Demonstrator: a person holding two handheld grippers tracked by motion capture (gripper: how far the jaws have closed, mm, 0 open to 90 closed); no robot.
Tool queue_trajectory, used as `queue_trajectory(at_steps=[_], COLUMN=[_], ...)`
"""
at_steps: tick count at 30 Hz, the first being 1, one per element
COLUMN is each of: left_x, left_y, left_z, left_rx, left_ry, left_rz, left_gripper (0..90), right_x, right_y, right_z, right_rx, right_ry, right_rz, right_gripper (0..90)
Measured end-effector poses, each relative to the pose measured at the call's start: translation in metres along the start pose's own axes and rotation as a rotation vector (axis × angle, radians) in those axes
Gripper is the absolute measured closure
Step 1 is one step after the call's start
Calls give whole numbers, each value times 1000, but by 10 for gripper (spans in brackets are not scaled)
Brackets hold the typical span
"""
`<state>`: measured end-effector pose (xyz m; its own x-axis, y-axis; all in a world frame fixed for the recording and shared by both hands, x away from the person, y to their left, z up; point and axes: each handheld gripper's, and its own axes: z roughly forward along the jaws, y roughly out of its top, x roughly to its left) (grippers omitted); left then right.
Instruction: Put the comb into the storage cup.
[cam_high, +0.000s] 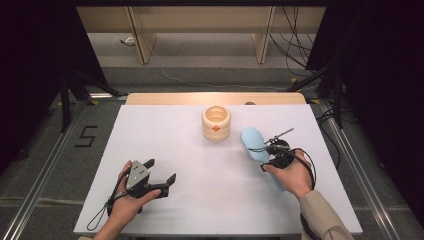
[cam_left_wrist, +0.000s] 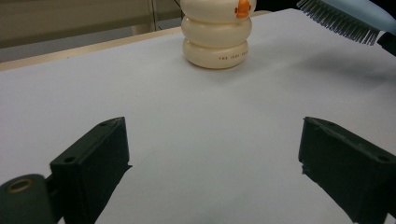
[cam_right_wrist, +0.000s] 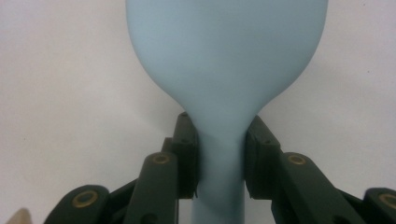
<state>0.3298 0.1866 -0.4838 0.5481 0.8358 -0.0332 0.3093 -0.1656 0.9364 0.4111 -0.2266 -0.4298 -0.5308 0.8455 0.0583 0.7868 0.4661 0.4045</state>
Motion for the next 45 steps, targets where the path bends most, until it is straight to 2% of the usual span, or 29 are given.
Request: queue_trajectory(at_steps=[12, 20, 35, 45], left_x=[-1, -1, -1, -1], left_y=[-1, -1, -1, -1], left_z=[1, 1, 1, 1], left_rx=[2, 3, 3, 5], left_ry=[-3, -3, -4, -5], left_rz=[-1, -1, -1, -1], left_gripper=[83, 84, 84, 85], right_x=[1, 1, 2, 3], right_y=[0, 0, 0, 0], right_z=[-2, -3, -5, -11], right_rx=[-51, -99, -157, -260], right_ry=[1, 6, 5, -16], right_rz=[-2, 15, 25, 48], right_gripper=[703, 704, 703, 703])
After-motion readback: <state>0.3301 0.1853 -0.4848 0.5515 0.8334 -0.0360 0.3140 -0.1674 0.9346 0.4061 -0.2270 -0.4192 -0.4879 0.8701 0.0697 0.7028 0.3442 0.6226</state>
